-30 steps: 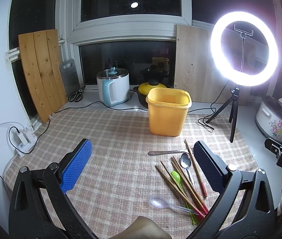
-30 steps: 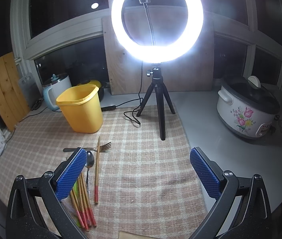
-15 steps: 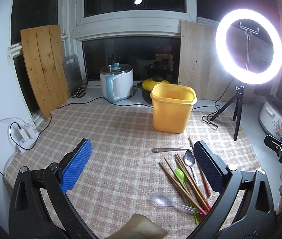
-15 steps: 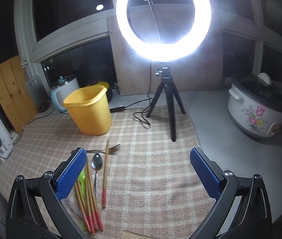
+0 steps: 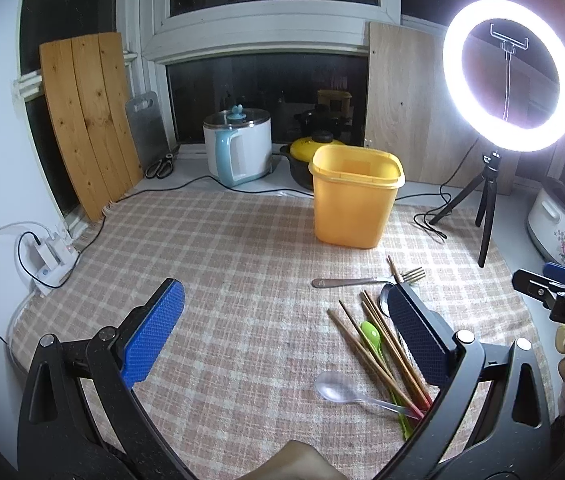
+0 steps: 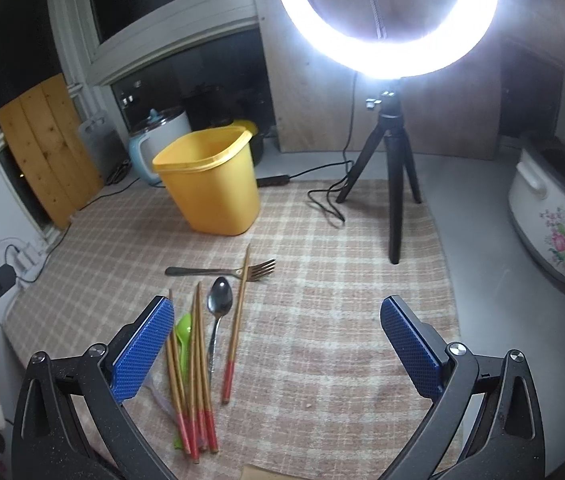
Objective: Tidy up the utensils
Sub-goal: 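Lower the right tool onto a red-tipped chopstick and close on it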
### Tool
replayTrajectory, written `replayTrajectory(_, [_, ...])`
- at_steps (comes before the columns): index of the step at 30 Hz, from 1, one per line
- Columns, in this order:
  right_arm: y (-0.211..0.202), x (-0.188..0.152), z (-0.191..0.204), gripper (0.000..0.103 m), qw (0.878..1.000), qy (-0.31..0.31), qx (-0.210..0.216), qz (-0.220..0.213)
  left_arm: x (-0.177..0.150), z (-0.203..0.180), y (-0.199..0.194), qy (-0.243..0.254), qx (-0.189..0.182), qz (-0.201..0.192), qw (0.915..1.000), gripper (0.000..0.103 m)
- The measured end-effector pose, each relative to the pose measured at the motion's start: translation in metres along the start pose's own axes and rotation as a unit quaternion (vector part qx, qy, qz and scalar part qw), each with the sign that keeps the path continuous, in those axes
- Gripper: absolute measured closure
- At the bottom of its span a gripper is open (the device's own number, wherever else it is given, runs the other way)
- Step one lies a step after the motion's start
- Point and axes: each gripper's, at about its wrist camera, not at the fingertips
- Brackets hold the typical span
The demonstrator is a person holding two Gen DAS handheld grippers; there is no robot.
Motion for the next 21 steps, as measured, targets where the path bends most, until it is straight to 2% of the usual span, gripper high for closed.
replayTrajectory(4, [0.015, 0.0, 0.005, 0.004, 0.999, -0.012, 0.023, 0.027, -0.006, 0.012, 0.012, -0.039, -0.027, 0.02, 0.9987, 0.001])
replayTrajectory(7, [0.03, -0.001, 0.008, 0.009, 0.998, -0.018, 0.036, 0.05, -0.012, 0.022, 0.027, -0.067, -0.057, 0.051, 0.9948, 0.013])
replayTrajectory(9, [0.041, -0.001, 0.011, 0.018, 0.996, -0.018, 0.05, 0.071, -0.017, 0.03, 0.041, -0.096, -0.088, 0.082, 0.988, 0.026])
replayTrajectory(13, [0.059, -0.001, 0.016, 0.021, 0.992, -0.022, 0.068, 0.101, -0.033, 0.041, 0.064, -0.158, -0.134, 0.132, 0.9694, 0.04])
replayTrajectory(14, [0.063, -0.001, 0.018, 0.024, 0.991, -0.025, 0.072, 0.109, -0.037, 0.043, 0.069, -0.17, -0.143, 0.144, 0.9643, 0.043])
replayTrajectory(15, [0.068, -0.002, 0.02, 0.028, 0.989, -0.028, 0.079, 0.119, -0.04, 0.043, 0.072, -0.178, -0.148, 0.153, 0.9609, 0.045])
replayTrajectory(19, [0.089, -0.004, 0.025, 0.029, 0.983, -0.031, 0.097, 0.153, -0.054, 0.042, 0.084, -0.19, -0.159, 0.185, 0.9511, 0.055])
replayTrajectory(21, [0.099, -0.005, 0.027, 0.037, 0.979, -0.035, 0.104, 0.17, -0.061, 0.043, 0.091, -0.207, -0.166, 0.198, 0.9435, 0.058])
Point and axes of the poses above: each gripper's, at about its wrist camera, not at the fingertips, and y roughly the way its jaws point, z to its left, x to its top, and after that the axes turned 13 degrees about -x, right-handed
